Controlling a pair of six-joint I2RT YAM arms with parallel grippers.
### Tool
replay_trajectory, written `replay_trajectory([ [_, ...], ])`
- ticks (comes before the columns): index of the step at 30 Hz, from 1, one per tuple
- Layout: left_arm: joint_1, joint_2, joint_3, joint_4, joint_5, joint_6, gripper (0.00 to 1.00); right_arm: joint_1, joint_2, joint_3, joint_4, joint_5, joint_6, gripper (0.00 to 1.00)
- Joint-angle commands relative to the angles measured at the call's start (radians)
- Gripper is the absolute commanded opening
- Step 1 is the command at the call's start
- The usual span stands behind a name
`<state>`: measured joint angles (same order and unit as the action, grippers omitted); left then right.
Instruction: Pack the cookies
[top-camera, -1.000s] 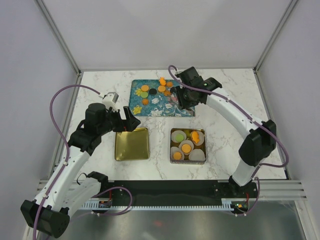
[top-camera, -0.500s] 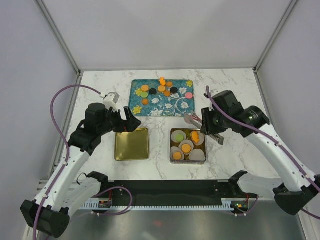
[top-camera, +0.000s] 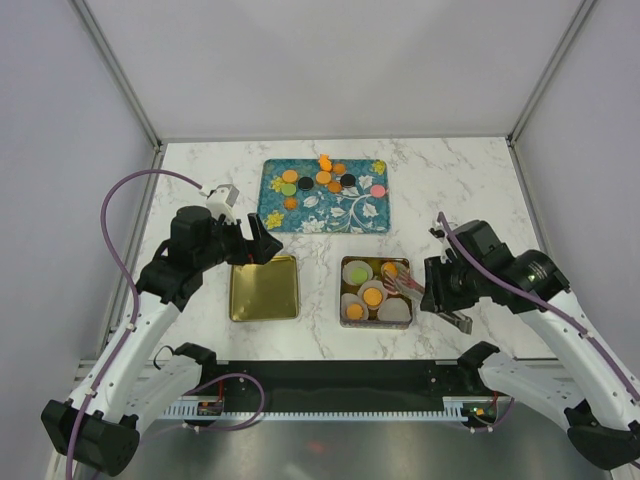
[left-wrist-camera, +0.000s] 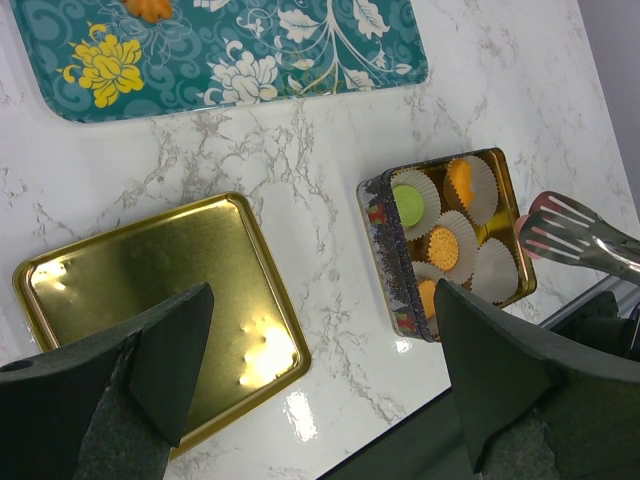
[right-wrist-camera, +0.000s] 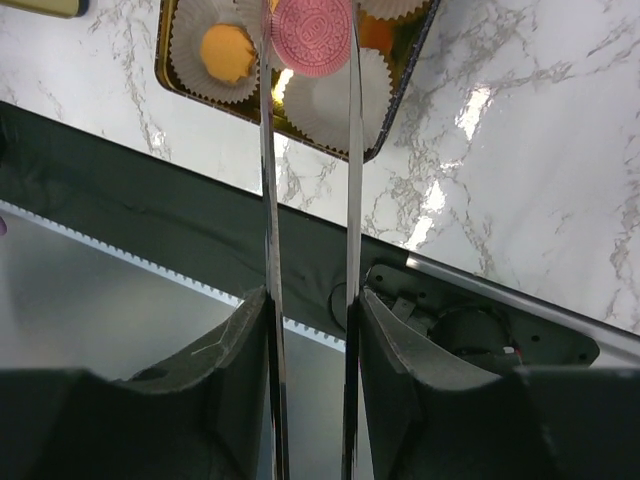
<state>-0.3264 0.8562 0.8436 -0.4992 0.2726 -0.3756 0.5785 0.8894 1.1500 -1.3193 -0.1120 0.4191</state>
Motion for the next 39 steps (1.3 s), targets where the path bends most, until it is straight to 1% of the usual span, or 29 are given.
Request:
replay_trajectory([
  [1, 0.001, -0.005, -0.001, 0.021, 0.019, 0.023, 1.00, 0.000, -0.033, -0.035, -0.024, -0.052, 0.017, 0.45],
  [8, 0.001, 0.001, -0.001, 0.021, 0.020, 0.021, 1.00, 0.000, -0.092, -0.111, -0.017, -0.068, 0.023, 0.45],
  [15, 0.001, 0.003, -0.003, 0.021, 0.020, 0.021, 1.00, 0.000, -0.112, -0.160, -0.012, -0.064, 0.029, 0.45],
  [25, 0.001, 0.007, -0.003, 0.021, 0.020, 0.021, 1.00, 0.000, -0.115, -0.190, 0.015, -0.061, 0.026, 0.47],
  [32, 0.001, 0.010, -0.003, 0.021, 0.022, 0.021, 1.00, 0.000, -0.119, -0.191, 0.011, -0.060, 0.023, 0.53],
  [39, 0.001, 0.010, -0.003, 0.021, 0.020, 0.021, 1.00, 0.000, -0.118, -0.177, 0.014, -0.051, 0.024, 0.54],
])
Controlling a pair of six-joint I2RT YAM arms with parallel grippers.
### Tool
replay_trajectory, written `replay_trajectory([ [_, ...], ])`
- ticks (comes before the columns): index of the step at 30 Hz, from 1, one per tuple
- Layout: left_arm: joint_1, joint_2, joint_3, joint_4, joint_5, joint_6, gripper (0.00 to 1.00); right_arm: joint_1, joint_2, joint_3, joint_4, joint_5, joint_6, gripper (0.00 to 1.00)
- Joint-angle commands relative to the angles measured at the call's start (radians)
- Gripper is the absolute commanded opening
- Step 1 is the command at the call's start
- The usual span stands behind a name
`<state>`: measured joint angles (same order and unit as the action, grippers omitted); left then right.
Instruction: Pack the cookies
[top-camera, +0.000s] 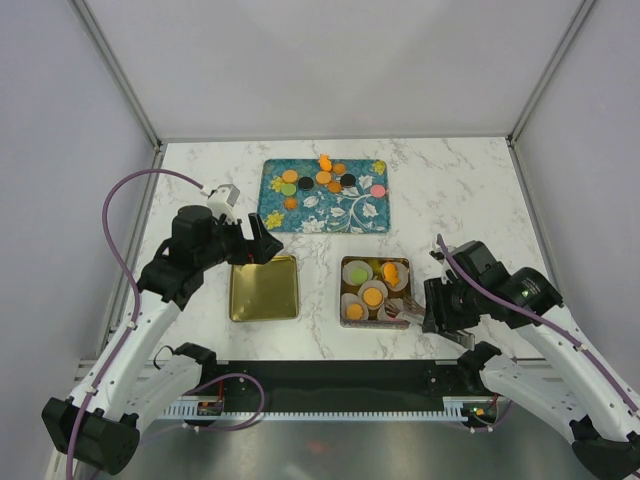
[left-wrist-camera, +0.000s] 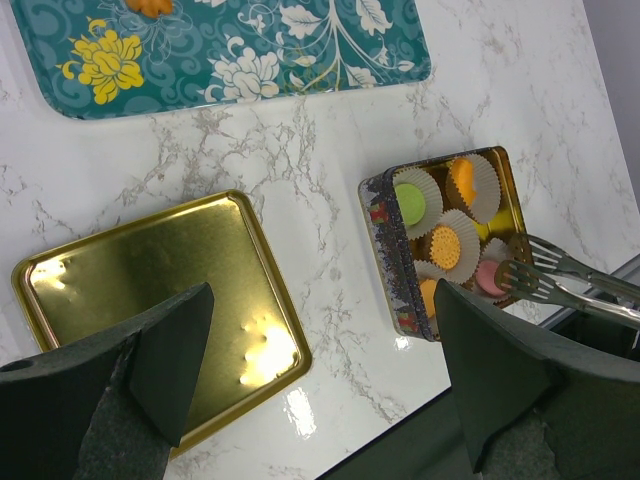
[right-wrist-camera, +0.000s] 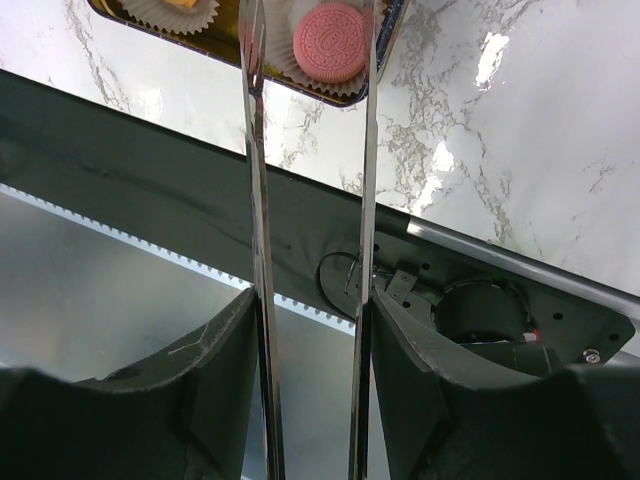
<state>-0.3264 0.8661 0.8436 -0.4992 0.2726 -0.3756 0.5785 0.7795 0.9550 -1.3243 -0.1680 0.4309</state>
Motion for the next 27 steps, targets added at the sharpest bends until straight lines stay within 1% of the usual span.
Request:
replay_trajectory([
  [1, 0.001, 0.001, -0.005, 0.021, 0.020, 0.023, 1.00, 0.000, -0.005, 0.024, 0.019, 0.005, 0.015, 0.54],
  [5, 0.001, 0.002, -0.005, 0.022, 0.023, 0.021, 1.00, 0.000, 0.012, 0.097, 0.040, 0.001, 0.032, 0.51],
  [7, 0.000, 0.001, -0.003, 0.022, 0.022, 0.021, 1.00, -0.002, 0.032, 0.168, 0.045, 0.019, 0.034, 0.50],
  [10, 0.001, 0.002, -0.003, 0.021, 0.025, 0.020, 1.00, 0.000, 0.102, 0.257, 0.060, 0.122, 0.016, 0.50],
  [13, 0.001, -0.001, -0.003, 0.021, 0.024, 0.018, 1.00, -0.003, 0.199, 0.320, 0.143, 0.200, -0.014, 0.52],
  [14, 0.001, 0.001, -0.003, 0.021, 0.023, 0.018, 1.00, -0.008, 0.260, 0.333, 0.201, 0.222, -0.023, 0.52],
  [16, 0.001, 0.002, -0.005, 0.024, 0.024, 0.015, 1.00, -0.057, 0.326, 0.369, 0.272, 0.258, -0.049, 0.52],
  [17, 0.001, 0.007, -0.006, 0.025, 0.023, 0.014, 1.00, -0.087, 0.386, 0.373, 0.362, 0.246, -0.055, 0.53],
  [18, 0.001, 0.010, -0.006, 0.027, 0.020, 0.011, 1.00, -0.164, 0.418, 0.373, 0.407, 0.228, -0.060, 0.53],
  [19, 0.001, 0.010, -0.006, 0.025, 0.020, 0.009, 1.00, -0.198, 0.450, 0.373, 0.448, 0.245, -0.060, 0.52],
  [20, 0.001, 0.010, -0.008, 0.025, 0.020, 0.010, 1.00, -0.228, 0.518, 0.373, 0.523, 0.268, -0.055, 0.51],
  [21, 0.001, 0.010, -0.008, 0.027, 0.019, 0.007, 1.00, -0.282, 0.553, 0.367, 0.563, 0.284, -0.052, 0.51],
  [24, 0.000, 0.008, -0.011, 0.030, 0.016, 0.007, 1.00, -0.388, 0.687, 0.357, 0.723, 0.283, -0.044, 0.48],
  [26, 0.000, 0.004, -0.009, 0.028, 0.008, 0.007, 1.00, -0.414, 0.771, 0.353, 0.821, 0.352, -0.044, 0.48],
  [27, 0.000, 0.002, -0.009, 0.028, 0.004, 0.007, 1.00, -0.433, 0.802, 0.355, 0.842, 0.370, -0.050, 0.47],
])
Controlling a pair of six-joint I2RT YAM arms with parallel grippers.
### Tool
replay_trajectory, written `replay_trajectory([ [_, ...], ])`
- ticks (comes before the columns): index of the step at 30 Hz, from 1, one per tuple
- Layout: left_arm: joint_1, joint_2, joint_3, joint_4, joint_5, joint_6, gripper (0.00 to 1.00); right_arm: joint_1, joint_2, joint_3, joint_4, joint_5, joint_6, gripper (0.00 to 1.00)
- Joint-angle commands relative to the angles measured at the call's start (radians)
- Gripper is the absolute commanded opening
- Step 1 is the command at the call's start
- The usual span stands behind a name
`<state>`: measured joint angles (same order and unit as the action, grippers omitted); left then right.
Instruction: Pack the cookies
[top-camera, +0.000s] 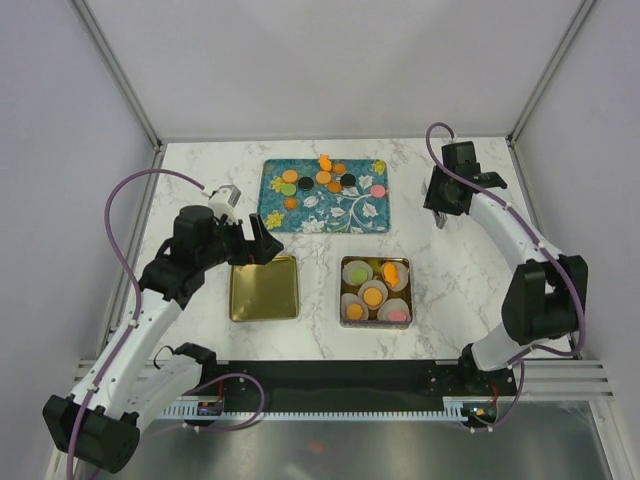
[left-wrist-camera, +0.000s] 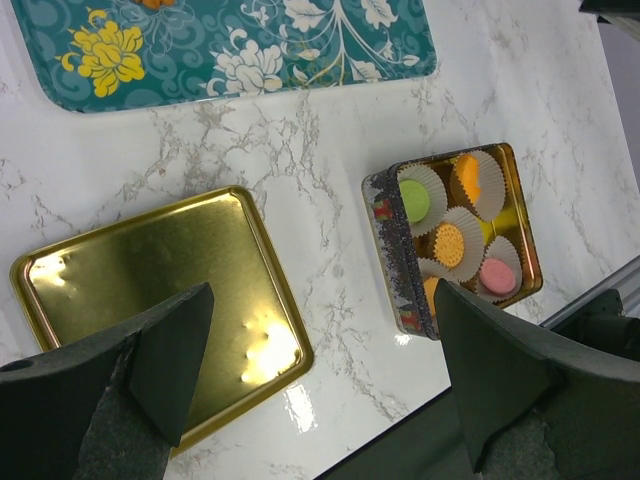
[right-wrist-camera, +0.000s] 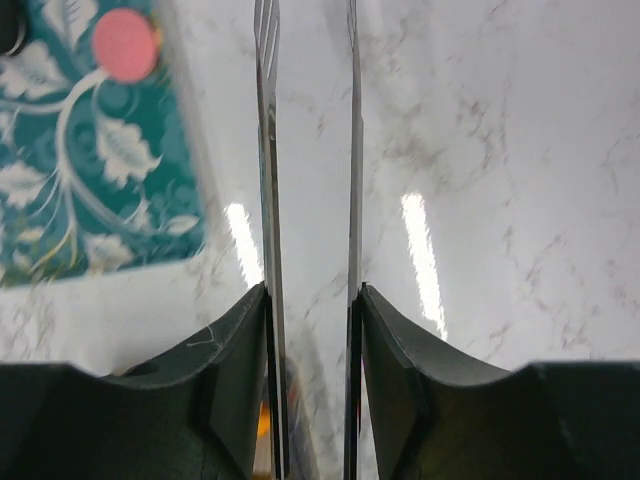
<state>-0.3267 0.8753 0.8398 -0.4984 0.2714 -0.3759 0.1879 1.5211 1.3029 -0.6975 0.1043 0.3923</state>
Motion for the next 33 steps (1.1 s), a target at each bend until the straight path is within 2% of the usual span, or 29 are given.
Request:
replay_trajectory([
  [1, -0.002, -0.009, -0.007, 0.029, 0.005, 0.008, 1.00, -0.045, 0.088, 0.006, 0.239, 0.113, -0.027, 0.47],
  [3, -0.002, -0.016, -0.007, 0.029, -0.011, 0.005, 1.00, -0.054, 0.183, 0.002, 0.306, 0.169, -0.035, 0.51],
  [8, -0.002, -0.018, -0.013, 0.026, -0.050, -0.003, 1.00, -0.076, 0.263, 0.004, 0.345, 0.184, -0.035, 0.60],
  [23, 0.000, 0.028, -0.064, 0.017, -0.139, -0.089, 1.00, -0.088, 0.369, -0.106, 0.414, 0.106, 0.005, 0.76],
  [28, 0.002, 0.018, -0.082, 0.005, -0.184, -0.116, 1.00, -0.088, 0.370, -0.123, 0.417, 0.083, 0.006, 0.83],
  [31, 0.003, 0.005, -0.084, -0.031, -0.256, -0.130, 1.00, -0.091, 0.331, -0.146, 0.412, 0.086, 0.008, 0.85],
  [33, 0.006, 0.010, -0.064, -0.089, -0.366, -0.139, 1.00, -0.093, 0.274, -0.160, 0.400, 0.106, 0.000, 0.85],
])
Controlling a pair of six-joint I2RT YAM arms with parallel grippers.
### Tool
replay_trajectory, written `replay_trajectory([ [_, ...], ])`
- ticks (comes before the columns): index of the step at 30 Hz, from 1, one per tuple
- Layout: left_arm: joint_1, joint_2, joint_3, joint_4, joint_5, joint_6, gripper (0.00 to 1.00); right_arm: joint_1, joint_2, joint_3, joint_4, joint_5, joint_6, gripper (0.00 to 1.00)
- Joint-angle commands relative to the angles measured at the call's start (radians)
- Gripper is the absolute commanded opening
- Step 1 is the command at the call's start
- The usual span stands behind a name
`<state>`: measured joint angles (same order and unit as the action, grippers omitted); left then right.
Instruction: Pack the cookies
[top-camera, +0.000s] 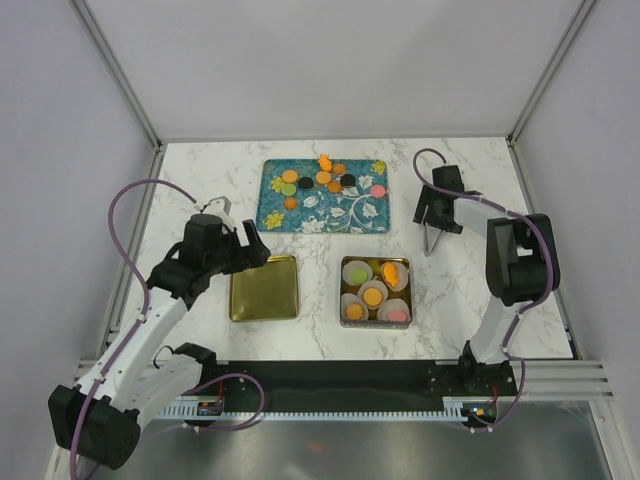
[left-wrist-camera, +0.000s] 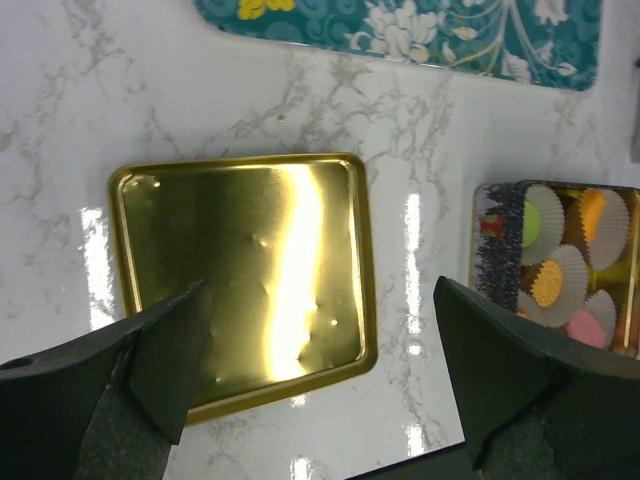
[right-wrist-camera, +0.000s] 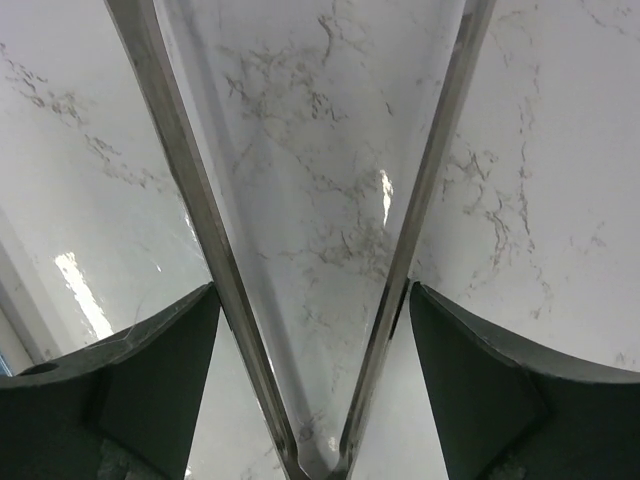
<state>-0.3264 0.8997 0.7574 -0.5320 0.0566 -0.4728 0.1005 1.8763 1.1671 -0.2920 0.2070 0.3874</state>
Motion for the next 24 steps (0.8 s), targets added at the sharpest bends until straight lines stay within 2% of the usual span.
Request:
replay_trajectory([
  [1, 0.009, -0.002, 0.028, -0.077, -0.191, -0.043, 1.00, -0.005, -0.106, -0.035, -0.018, 0.006, 0.002, 0.85],
  [2, 0.013, 0.007, 0.048, -0.117, -0.261, -0.040, 1.00, -0.004, -0.130, -0.040, -0.024, 0.008, -0.002, 0.85],
  [5, 0.046, 0.056, 0.066, -0.161, -0.339, -0.026, 0.96, -0.005, -0.238, -0.061, -0.047, -0.024, -0.012, 0.85],
  [10, 0.119, 0.110, 0.045, -0.171, -0.302, -0.009, 0.82, 0.013, -0.419, -0.087, -0.073, -0.121, -0.018, 0.84],
  [12, 0.144, 0.155, 0.046, -0.169, -0.285, -0.007, 0.72, 0.059, -0.485, -0.092, -0.076, -0.130, -0.015, 0.84],
  [15, 0.168, 0.240, 0.057, -0.169, -0.270, -0.001, 0.66, 0.140, -0.540, -0.089, -0.082, -0.150, -0.009, 0.84],
  [19, 0.213, 0.359, 0.059, -0.161, -0.236, 0.000, 0.61, 0.247, -0.565, -0.087, -0.076, -0.146, 0.002, 0.84],
  [24, 0.245, 0.468, 0.069, -0.135, -0.178, 0.000, 0.57, 0.269, -0.565, -0.092, -0.058, -0.184, 0.004, 0.84],
])
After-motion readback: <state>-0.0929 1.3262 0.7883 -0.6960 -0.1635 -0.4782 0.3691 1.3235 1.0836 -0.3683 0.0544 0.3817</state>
